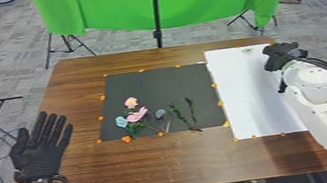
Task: Arrange flowers
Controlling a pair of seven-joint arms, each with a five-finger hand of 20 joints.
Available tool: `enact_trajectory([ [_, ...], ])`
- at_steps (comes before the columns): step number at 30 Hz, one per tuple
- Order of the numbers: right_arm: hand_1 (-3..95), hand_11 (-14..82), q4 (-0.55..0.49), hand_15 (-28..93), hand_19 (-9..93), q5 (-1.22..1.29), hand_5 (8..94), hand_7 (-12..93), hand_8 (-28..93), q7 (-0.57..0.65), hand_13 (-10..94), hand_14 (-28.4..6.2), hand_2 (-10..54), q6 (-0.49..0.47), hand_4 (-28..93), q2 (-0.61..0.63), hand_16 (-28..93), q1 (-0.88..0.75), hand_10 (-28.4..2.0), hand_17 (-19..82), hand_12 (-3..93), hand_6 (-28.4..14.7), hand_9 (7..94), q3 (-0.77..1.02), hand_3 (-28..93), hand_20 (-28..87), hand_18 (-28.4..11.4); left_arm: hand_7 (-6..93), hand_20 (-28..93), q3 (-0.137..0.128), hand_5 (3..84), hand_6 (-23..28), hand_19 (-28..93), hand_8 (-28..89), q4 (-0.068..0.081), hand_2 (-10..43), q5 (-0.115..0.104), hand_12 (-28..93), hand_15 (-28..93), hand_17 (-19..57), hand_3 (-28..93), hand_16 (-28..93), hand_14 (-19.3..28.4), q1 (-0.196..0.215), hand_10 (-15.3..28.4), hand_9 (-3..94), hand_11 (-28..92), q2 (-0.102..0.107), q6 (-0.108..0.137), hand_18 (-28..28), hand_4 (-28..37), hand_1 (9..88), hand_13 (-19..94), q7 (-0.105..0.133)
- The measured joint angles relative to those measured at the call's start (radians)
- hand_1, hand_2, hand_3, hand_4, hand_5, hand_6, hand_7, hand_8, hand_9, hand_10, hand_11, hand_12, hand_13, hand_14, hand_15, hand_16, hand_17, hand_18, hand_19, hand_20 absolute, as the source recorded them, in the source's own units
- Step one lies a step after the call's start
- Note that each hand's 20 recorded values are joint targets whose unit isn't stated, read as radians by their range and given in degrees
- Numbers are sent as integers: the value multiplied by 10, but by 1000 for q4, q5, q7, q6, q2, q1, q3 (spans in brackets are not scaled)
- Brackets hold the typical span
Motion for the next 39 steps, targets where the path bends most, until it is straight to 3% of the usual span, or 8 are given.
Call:
enact_trajectory([
  [6,497,93,0,187,548,-15,379,185,-153,-15,364,-110,-95,-49,-283,-13,172,-2,-98,170,115,-4,377,26,841,187,-194,92,121,3,442,83,359,-95,0,103,0,89,311,-75,783,-65,163,-2,139,408,178,1,0,143,-283,275,311,3],
  [9,506,94,0,190,549,-30,430,194,-159,-64,390,-103,-95,-88,-283,-16,173,-6,-90,172,112,14,413,41,842,186,-190,92,121,3,440,82,359,-95,0,103,0,90,311,-75,783,-65,162,-2,138,396,178,1,0,143,-283,276,310,3],
  [17,538,159,-19,315,587,-36,637,227,-164,-71,571,-67,-95,-80,-283,-18,201,-35,-104,217,154,22,615,47,793,210,-186,91,121,4,437,83,359,-95,0,103,-2,92,311,-75,784,-65,161,-3,139,382,180,1,12,143,-283,277,307,5],
  [19,575,186,-26,310,586,-34,669,270,-96,-60,611,-42,-95,-64,-283,-18,290,-42,-101,230,177,18,659,48,714,218,-184,92,121,4,438,83,360,-95,0,103,-2,92,311,-75,785,-65,161,-4,140,381,179,1,12,143,-283,277,308,5],
  [21,600,103,-27,298,584,-31,705,330,-81,-50,662,-32,-95,-29,-283,-18,348,-54,-90,243,289,23,749,47,678,226,-182,92,121,4,438,84,360,-95,0,103,-2,92,313,-75,784,-65,161,-7,141,382,180,1,12,143,-283,277,307,5],
  [24,608,70,-28,295,583,-25,765,337,-48,-47,707,-29,-95,52,-283,-18,379,-83,-84,254,346,25,817,49,684,235,-180,93,121,3,438,84,360,-95,-2,104,-2,92,313,-75,785,-66,160,-5,143,383,182,1,15,143,-283,276,307,3],
  [33,602,73,-114,302,587,4,779,363,-39,-76,717,-31,-95,116,-283,-1,392,-175,-83,254,360,24,832,63,707,239,-178,93,121,-8,444,86,361,-95,-8,107,-2,91,314,-76,782,-67,162,3,145,389,181,0,17,143,-283,276,308,3],
  [39,599,73,-295,298,582,6,777,367,-40,-146,712,-31,-95,145,-283,24,392,-242,-83,251,362,24,832,52,711,238,-178,92,121,-12,445,86,362,-96,-11,108,-1,92,315,-76,781,-67,162,8,146,392,182,-2,17,143,-283,276,309,3],
])
